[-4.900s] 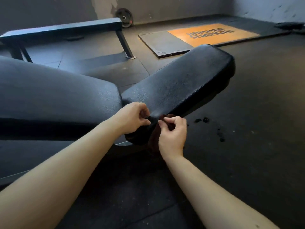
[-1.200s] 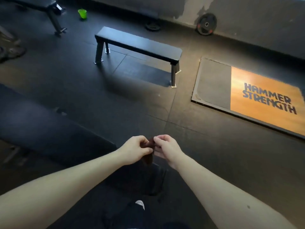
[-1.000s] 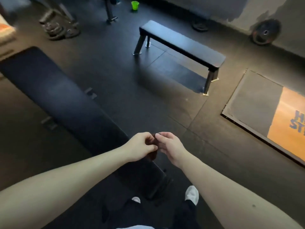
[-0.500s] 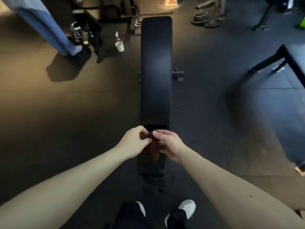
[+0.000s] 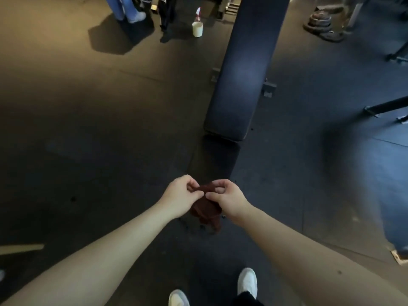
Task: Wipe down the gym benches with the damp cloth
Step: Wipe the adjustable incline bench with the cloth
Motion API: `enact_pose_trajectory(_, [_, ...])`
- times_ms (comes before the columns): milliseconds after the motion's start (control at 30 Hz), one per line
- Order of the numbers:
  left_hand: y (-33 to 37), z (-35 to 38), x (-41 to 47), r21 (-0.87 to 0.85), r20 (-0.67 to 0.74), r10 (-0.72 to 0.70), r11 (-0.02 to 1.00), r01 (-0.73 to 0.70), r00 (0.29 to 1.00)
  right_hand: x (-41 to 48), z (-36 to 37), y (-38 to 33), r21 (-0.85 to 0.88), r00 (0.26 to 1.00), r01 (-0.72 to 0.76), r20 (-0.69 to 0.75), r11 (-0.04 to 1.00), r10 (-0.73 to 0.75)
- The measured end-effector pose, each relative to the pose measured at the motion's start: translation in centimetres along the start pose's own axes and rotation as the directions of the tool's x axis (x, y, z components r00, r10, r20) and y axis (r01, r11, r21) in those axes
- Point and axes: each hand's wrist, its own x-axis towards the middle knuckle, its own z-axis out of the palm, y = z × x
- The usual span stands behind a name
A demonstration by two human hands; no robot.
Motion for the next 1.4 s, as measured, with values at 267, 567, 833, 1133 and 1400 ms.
enact_pose_trajectory(267, [-11.3, 10.2, 7.2, -0.04, -0.162, 0.038, 0.998, -0.045, 0.986, 11.1, -3.6, 7.5, -0.591, 0.89, 0.29, -0.122, 0.753, -0.438])
enact_pose_trajectory(567, [-23.5, 16.0, 17.2, 0.083, -0.538, 0.252, 0.966, -0.247, 0.804, 22.5, -3.0, 18.1, -0.713, 0.328, 0.698, 0.405, -0.07, -0.853])
enact_pose_trajectory(833, [-26.9, 16.0, 17.8, -0.01, -0.566, 0.33, 0.914, -0.406, 0.756, 24.1, -3.2, 21.4, -0.723, 0.153, 0.592, 0.536, -0.357, -0.83])
enact_pose_trajectory(1133, [-28.1, 14.8, 18.7, -0.113, -0.525, 0.302, 0.902, -0.416, 0.796, 24.8, -3.3, 21.9, -0.708, -0.026, 0.399, 0.626, -0.583, -0.779])
enact_pose_trajectory(1400, [-28.6, 14.2, 19.5, -0.194, -0.494, 0.31, 0.871, -0.451, 0.812, 26.3, 4.6, 18.5, -0.693, 0.088, 0.318, 0.701, -0.648, -0.707])
